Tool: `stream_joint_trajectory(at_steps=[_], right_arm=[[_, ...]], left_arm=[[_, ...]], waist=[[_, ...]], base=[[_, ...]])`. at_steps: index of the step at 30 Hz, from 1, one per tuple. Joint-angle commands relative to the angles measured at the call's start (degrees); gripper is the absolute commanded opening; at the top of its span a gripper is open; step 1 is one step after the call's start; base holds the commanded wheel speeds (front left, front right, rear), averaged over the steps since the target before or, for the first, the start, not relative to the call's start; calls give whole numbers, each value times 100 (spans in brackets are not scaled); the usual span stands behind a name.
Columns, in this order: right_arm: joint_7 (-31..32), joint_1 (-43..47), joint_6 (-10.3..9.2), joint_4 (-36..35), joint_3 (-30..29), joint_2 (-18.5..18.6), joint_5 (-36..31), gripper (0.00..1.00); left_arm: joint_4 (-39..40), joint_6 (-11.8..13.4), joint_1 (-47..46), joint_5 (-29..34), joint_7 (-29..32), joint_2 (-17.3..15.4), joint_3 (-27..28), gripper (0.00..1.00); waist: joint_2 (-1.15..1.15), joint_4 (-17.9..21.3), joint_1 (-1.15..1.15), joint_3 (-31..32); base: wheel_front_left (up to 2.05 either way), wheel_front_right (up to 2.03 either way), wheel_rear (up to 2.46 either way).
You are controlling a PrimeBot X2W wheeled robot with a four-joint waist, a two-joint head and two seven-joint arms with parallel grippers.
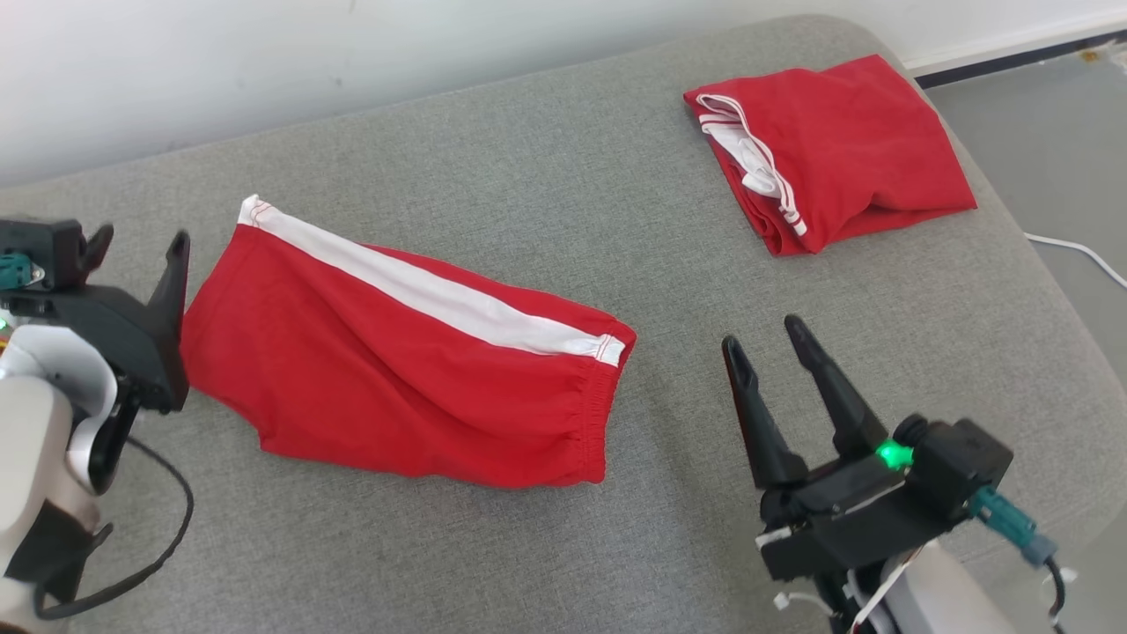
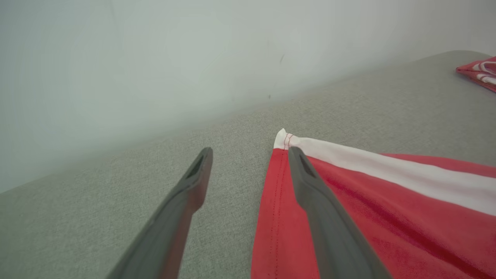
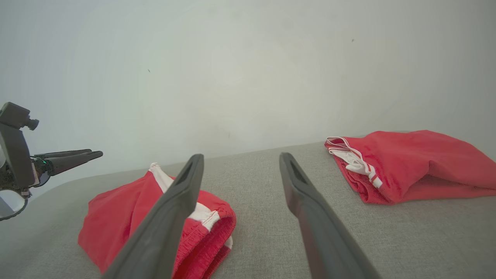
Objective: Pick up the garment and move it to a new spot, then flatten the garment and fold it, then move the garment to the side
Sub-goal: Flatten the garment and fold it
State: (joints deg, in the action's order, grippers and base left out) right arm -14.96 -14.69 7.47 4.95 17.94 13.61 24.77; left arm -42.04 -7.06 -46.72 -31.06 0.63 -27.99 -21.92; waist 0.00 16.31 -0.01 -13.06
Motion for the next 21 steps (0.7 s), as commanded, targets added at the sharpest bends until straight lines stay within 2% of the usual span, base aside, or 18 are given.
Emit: stream_joint_trajectory(at_steps=[1, 9, 16, 20, 21], right_arm=[[-21, 154, 0, -23, -61, -135, -114, 100], [-17, 227, 0, -93, -132, -382, -276, 100], [-16, 134, 0, -64, -98, -457, -303, 100], [-17, 142, 0, -26, -126, -476, -321, 100], [-16, 143, 0, -3, -124, -480, -322, 100]], left_arm=[[19, -8, 116, -60, 184, -77, -51, 100], [52, -40, 283, -344, 1182, -351, -214, 100], [64, -44, 448, -588, 1922, -411, -328, 100], [92, 36, 619, -703, 2480, -428, -387, 100], [154, 54, 681, -808, 2605, -429, -363, 91]], waist=[[0, 8, 1, -11], [0, 156, 1, -158], [0, 257, 1, -256], [0, 255, 1, -245], [0, 245, 1, -232]], base=[[0, 0, 0], [0, 0, 0], [0, 0, 0], [0, 0, 0], [0, 0, 0]])
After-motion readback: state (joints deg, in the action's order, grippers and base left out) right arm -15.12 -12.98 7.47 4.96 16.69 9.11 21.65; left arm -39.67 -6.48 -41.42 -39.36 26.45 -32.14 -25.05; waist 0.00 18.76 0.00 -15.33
